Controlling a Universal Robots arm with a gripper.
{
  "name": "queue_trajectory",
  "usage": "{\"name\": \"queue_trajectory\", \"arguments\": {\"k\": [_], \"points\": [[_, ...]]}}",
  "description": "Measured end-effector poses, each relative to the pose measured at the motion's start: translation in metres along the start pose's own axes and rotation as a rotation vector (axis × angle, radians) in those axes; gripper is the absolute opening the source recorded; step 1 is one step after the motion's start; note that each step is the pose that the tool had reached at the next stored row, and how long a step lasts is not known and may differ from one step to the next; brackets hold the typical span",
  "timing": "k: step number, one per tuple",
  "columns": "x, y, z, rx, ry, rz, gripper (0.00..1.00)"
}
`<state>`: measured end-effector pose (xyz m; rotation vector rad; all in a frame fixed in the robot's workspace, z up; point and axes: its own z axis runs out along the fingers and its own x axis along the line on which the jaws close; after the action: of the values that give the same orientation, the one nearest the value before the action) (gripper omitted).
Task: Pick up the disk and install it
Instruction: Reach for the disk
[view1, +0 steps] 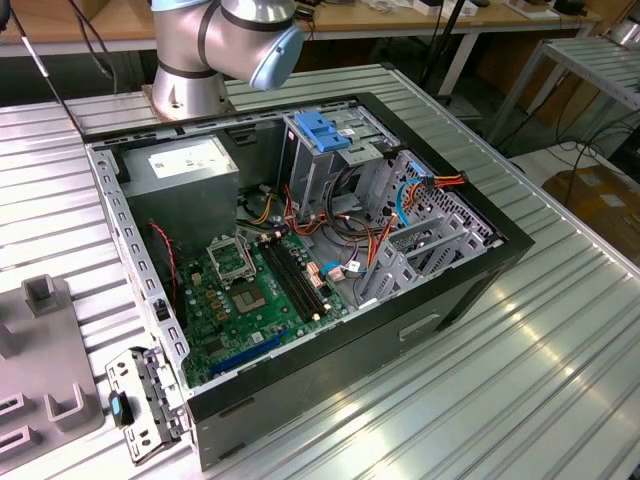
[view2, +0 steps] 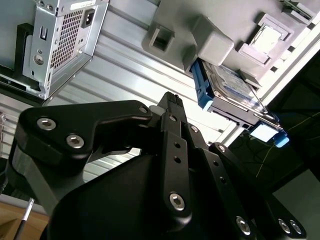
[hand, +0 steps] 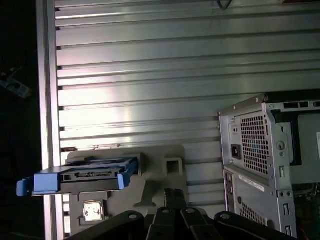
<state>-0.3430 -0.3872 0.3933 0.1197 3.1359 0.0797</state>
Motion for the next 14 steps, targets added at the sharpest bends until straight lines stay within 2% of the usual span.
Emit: {"name": "queue_trajectory", "arguments": {"k": [14], "points": [[0.018,-0.0006,0.0,0.0,0.0,0.0,0.11]]}}
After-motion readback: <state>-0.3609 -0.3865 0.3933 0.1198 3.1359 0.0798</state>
